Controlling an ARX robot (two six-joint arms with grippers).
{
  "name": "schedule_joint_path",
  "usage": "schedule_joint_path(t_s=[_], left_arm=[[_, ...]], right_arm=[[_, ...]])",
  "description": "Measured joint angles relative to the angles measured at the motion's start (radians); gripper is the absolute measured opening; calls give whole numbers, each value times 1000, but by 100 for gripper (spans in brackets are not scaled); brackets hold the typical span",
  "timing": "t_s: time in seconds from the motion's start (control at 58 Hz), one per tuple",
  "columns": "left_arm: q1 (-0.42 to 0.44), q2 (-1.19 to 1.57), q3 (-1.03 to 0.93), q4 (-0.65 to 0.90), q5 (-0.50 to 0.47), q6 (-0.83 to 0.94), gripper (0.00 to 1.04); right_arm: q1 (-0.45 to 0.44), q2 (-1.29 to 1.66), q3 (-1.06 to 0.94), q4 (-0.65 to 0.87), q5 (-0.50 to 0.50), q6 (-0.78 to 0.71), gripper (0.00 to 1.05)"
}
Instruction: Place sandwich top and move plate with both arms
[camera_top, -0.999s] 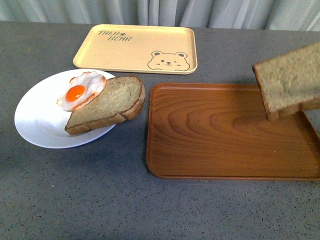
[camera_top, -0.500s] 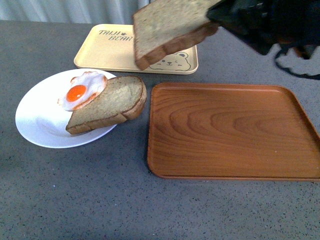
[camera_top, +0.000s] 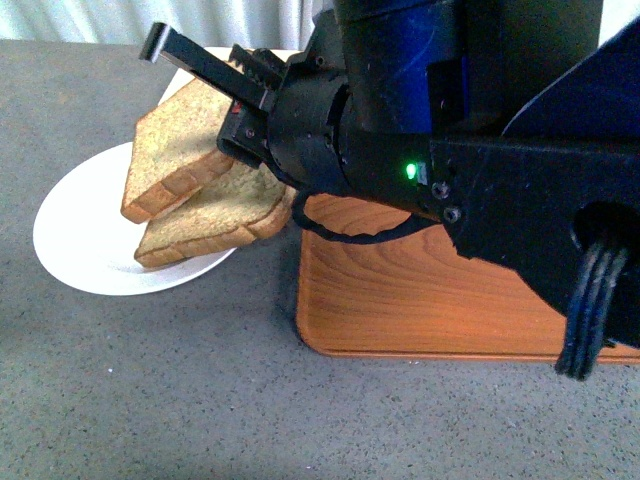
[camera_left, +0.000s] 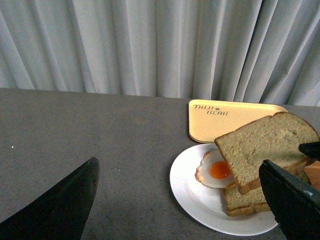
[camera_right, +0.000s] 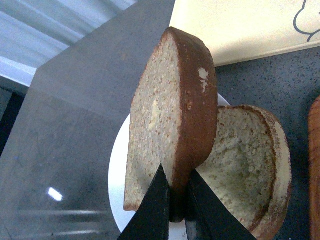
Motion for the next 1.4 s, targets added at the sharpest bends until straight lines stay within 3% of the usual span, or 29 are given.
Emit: schedule_joint_path(t_s=[0.448, 0.603, 1.068, 1.395], left_arm=[[0, 0, 0, 0, 0, 0, 96], [0, 0, 0, 0, 0, 0, 96], [0, 0, 0, 0, 0, 0, 96], [0, 0, 0, 0, 0, 0, 96]], right_arm=[[22, 64, 22, -4, 59, 10, 2], [32, 74, 12, -11, 57, 9, 22], [20, -17, -89, 2, 86, 10, 97], [-94, -272, -264, 14, 106, -56, 96]])
